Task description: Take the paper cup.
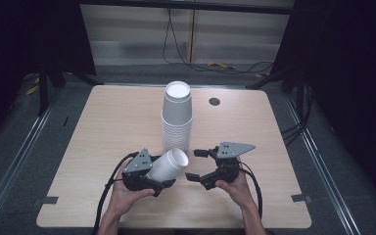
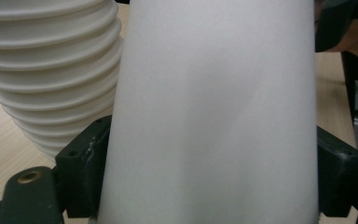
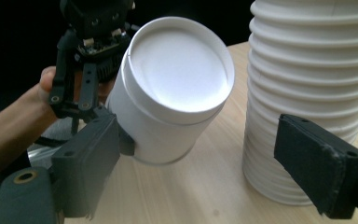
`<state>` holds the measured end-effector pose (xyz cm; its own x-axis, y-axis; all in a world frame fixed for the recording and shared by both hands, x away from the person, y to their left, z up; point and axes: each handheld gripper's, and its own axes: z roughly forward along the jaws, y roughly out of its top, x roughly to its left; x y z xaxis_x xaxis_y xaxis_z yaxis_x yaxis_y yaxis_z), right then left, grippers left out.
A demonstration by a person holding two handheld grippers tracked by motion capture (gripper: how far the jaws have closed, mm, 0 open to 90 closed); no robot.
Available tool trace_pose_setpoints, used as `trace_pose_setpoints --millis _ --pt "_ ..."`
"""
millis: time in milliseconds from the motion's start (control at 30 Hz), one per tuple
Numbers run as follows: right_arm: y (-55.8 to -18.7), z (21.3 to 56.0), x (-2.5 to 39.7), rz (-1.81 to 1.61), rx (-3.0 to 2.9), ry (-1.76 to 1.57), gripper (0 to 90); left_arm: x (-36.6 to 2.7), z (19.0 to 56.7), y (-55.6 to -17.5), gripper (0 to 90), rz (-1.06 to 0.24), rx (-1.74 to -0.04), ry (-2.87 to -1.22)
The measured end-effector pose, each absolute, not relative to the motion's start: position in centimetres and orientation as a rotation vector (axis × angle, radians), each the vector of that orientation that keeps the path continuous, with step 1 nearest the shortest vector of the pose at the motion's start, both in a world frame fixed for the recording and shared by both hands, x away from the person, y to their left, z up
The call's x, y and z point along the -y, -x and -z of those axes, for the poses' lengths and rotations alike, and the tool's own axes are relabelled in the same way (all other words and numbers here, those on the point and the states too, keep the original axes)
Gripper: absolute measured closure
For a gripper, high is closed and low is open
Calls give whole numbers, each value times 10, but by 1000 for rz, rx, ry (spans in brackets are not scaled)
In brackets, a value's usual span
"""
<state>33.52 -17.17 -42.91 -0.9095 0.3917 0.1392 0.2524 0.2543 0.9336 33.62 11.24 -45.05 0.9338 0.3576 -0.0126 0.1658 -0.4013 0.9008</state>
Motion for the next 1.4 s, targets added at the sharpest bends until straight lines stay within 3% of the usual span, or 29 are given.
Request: trace_pose_setpoints --millis 1400 --pt "-342 425 150 -1298 -2765 -462 214 -96 448 -337 166 -230 -234 -2310"
